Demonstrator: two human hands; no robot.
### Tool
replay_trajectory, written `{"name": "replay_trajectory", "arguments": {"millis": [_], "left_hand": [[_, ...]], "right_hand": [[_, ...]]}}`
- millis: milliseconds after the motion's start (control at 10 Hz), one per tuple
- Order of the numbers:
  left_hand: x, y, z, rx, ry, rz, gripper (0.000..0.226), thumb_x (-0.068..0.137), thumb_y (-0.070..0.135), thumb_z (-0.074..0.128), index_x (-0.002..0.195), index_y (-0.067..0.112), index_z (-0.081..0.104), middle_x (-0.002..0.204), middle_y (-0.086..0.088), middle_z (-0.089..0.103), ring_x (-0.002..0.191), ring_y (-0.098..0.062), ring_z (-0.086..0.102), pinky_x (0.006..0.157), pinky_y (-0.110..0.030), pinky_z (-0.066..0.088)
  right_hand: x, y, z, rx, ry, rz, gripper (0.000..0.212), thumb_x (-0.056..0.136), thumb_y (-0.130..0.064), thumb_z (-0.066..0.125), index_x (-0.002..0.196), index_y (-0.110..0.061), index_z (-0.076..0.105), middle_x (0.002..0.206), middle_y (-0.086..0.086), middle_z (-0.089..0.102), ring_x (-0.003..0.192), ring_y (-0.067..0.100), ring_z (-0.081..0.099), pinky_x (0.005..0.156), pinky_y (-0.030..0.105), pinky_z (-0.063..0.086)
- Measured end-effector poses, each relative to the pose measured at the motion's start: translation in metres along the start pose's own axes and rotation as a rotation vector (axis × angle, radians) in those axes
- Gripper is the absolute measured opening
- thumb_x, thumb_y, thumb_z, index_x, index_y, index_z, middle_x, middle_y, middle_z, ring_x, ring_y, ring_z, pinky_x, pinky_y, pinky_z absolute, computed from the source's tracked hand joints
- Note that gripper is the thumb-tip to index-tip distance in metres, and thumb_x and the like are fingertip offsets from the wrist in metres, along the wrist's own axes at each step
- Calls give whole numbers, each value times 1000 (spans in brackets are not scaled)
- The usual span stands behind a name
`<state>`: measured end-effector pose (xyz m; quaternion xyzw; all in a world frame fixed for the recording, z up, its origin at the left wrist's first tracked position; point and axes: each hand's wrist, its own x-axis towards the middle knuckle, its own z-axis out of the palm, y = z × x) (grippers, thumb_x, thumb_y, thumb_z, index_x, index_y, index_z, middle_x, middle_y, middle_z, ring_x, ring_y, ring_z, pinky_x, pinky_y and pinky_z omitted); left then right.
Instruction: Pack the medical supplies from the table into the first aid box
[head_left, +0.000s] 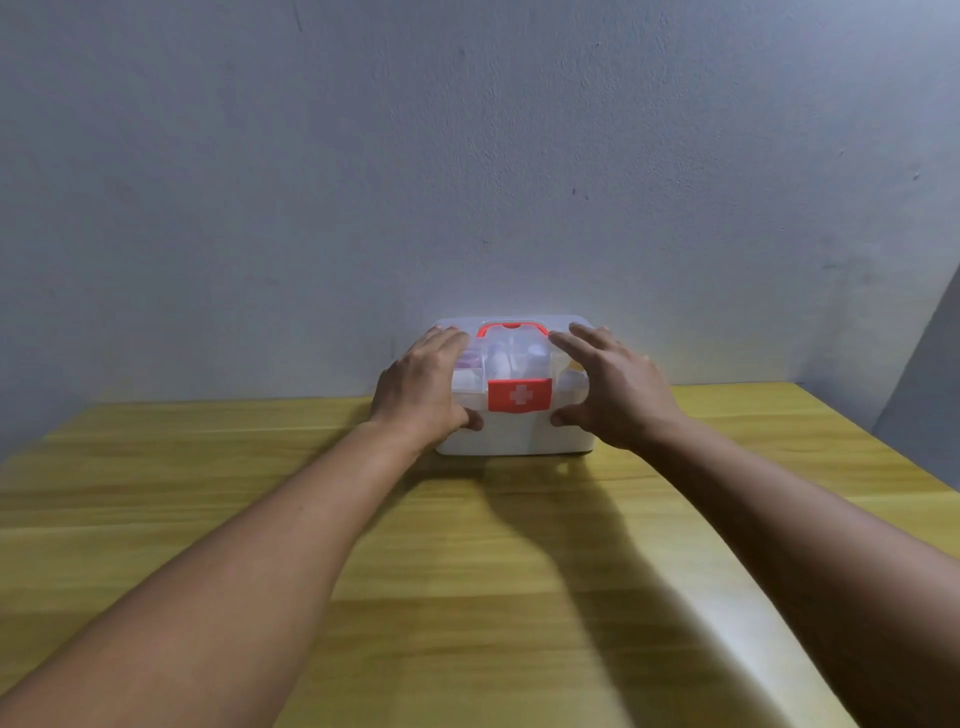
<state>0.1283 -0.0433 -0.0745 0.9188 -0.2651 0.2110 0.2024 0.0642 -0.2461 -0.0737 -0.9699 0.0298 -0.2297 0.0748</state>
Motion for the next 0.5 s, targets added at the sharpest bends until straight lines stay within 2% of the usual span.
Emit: {"name": "replay_trajectory", "arguments": {"millis": [300,400,500], "left_hand": [[6,-4,8,14,-16,-7,100,56,34,89,141,19,38,152,7,36,145,-11,23,105,-36,38],[6,1,8,75,-91,-24,111,68,33,83,150,13,11,162,-2,10,150,-19,0,119,-41,18],[-12,6,16,180,-119,-94,133,74,42,75,140,10,-36,151,-10,-40,143,-25,-31,115,-50,-15]], "right_hand": [[6,8,8,43,0,-17,98,70,-37,81,148,-33,23,158,-1,23,146,22,16,111,42,29],[1,3,12,54,6,-5,101,77,-33,76,151,-27,9,161,4,5,147,27,9,113,47,29],[-22,7,31,85,85,80,109,82,-33,71,150,-11,-11,160,13,-15,148,28,-2,118,37,19]]}}
